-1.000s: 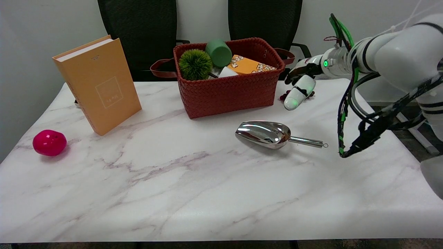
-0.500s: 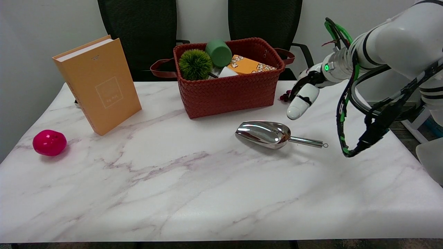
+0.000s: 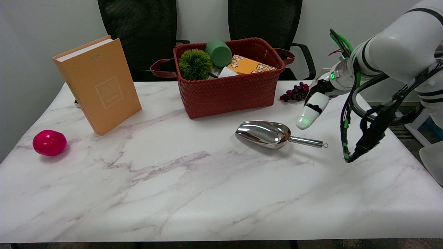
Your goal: Pick up the stainless steel scoop.
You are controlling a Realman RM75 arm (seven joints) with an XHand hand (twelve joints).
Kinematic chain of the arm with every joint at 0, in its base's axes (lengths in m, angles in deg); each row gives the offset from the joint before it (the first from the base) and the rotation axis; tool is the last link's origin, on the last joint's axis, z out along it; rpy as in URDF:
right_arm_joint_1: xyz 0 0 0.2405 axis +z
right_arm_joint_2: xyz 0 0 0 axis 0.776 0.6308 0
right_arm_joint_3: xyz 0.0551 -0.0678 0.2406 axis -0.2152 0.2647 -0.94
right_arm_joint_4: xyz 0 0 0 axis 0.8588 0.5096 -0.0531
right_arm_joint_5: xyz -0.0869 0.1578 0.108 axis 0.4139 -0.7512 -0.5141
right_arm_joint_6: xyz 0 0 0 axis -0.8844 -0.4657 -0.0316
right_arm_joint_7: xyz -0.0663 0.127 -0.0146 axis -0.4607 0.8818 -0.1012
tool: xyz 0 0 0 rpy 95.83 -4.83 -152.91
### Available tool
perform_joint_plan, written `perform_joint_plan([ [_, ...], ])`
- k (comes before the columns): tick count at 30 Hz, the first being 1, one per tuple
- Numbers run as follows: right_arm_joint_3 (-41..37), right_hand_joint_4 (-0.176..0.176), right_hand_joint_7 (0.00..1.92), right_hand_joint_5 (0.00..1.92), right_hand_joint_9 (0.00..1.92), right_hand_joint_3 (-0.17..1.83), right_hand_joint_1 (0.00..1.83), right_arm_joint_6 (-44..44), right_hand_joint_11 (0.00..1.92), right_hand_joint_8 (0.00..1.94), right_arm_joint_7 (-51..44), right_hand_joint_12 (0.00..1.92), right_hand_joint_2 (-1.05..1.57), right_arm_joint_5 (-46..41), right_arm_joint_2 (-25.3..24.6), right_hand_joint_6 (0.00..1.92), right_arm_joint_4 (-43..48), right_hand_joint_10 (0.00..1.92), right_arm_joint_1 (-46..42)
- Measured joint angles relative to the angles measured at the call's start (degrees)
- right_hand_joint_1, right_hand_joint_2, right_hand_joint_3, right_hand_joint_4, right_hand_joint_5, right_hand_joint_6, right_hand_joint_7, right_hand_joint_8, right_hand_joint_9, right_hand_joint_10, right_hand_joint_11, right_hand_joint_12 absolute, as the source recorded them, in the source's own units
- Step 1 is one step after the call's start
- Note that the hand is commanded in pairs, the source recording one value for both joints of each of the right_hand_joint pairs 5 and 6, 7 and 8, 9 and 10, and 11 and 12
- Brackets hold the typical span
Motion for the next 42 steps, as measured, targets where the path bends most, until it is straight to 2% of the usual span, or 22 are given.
perform_joint_plan([
  [9,0.6,0.0,0.61,0.37,0.13,0.15,0.92,1.0,0.0,0.61,5.1,0.0,-0.41,1.8,0.5,0.37,0.0,0.13,-2.2],
  [13,0.8,0.0,0.57,0.36,0.15,0.15,0.92,1.2,0.0,0.57,7.6,0.0,-0.39,2.4,0.5,0.36,-0.1,0.15,-3.4],
  [17,0.9,0.0,0.36,0.34,0.01,0.15,0.92,1.4,0.0,0.36,10.2,0.0,-0.38,2.9,0.4,0.34,-0.1,0.01,-4.3],
  [19,0.9,0.0,0.23,0.3,0.0,0.16,0.92,1.4,0.0,0.23,11.4,0.0,-0.37,3.1,0.3,0.3,-0.1,0.0,-4.7],
  [22,0.9,0.0,0.15,0.2,0.0,0.16,0.92,1.5,0.0,0.15,13.0,0.0,-0.37,3.3,0.2,0.2,-0.1,0.0,-5.1],
  [42,0.8,0.0,0.11,0.12,0.0,0.19,0.92,1.6,0.0,0.11,18.8,0.0,-0.37,4.3,-1.5,0.12,-0.6,0.0,-5.1],
])
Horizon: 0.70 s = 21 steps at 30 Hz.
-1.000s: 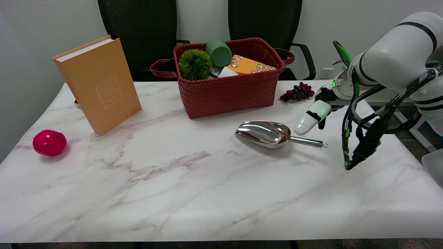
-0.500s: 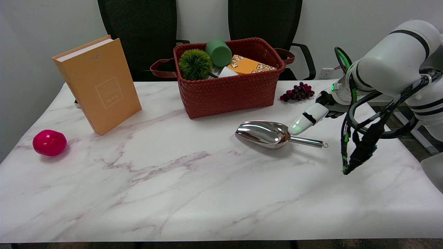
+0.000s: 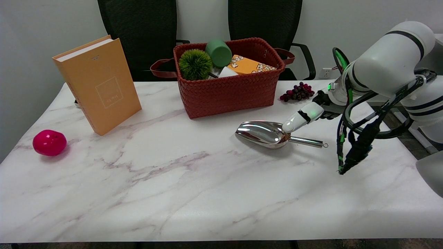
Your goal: Pick up the stainless steel scoop.
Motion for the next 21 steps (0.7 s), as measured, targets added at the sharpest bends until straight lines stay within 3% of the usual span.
perform_joint_plan([
  [21,0.2,0.0,0.17,0.12,0.0,0.19,0.92,0.0,0.0,0.17,2.3,0.0,-0.37,0.1,-1.6,0.12,-2.5,0.0,-3.0],
])
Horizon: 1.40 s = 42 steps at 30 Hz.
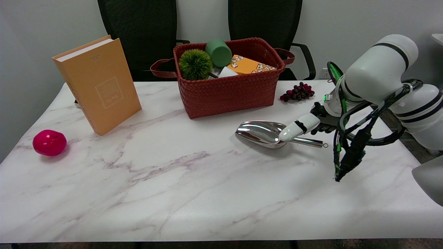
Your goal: Pick up the stainless steel scoop.
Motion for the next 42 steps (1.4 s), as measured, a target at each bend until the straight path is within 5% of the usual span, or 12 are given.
perform_joint_plan([
  [42,0.0,0.0,0.19,0.07,0.0,0.22,0.93,-3.7,0.0,0.19,0.1,0.0,-0.38,0.3,-0.9,0.07,-4.3,0.0,-2.3],
])
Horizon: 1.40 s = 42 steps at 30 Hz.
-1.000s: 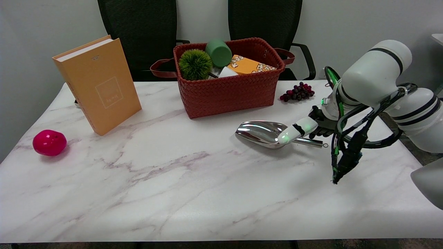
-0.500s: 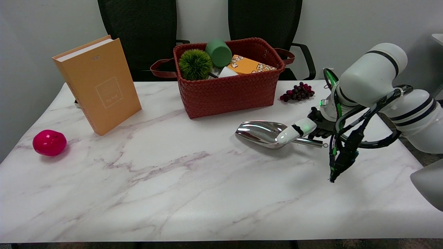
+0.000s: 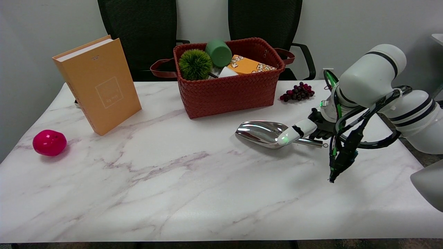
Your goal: Pick up the stainless steel scoop.
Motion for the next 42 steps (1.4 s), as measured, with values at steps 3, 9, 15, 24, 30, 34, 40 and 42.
perform_joint_plan([
  [3,-0.1,0.0,0.21,0.05,0.0,0.22,0.93,0.2,0.0,0.21,-0.1,0.0,-0.38,0.0,0.0,0.05,0.0,0.0,0.0],
  [9,-0.2,0.0,0.3,0.05,0.0,0.22,0.93,0.7,0.0,0.3,-0.4,0.0,-0.39,-0.1,0.0,0.05,-0.2,0.0,0.1],
  [15,-0.3,0.0,0.36,0.05,0.0,0.23,0.94,1.0,0.0,0.36,-0.8,0.0,-0.39,-0.1,-0.1,0.05,-0.3,0.0,0.2],
  [24,-0.3,0.0,0.34,0.03,0.0,0.25,0.97,1.2,0.0,0.34,-1.1,0.0,-0.4,-0.1,-0.1,0.03,-0.4,0.0,0.3],
  [30,-0.4,0.0,0.32,0.0,0.0,0.25,0.98,1.3,0.52,0.32,-1.2,0.52,-0.4,0.0,-0.1,0.0,-0.5,0.0,0.3],
  [34,-0.4,0.0,0.41,0.01,0.0,0.25,0.98,1.3,1.31,0.41,-1.2,1.31,-0.4,0.0,-0.1,0.01,-0.5,0.0,0.3],
  [40,-0.4,0.0,0.67,0.01,0.04,0.24,0.97,1.2,1.52,0.67,-1.3,1.52,-0.4,0.0,-0.1,0.01,-0.8,0.04,0.3],
  [42,-0.4,0.0,0.71,0.01,0.07,0.24,0.97,1.1,1.53,0.71,-1.3,1.53,-0.39,0.0,-0.1,0.01,-0.9,0.07,0.4],
])
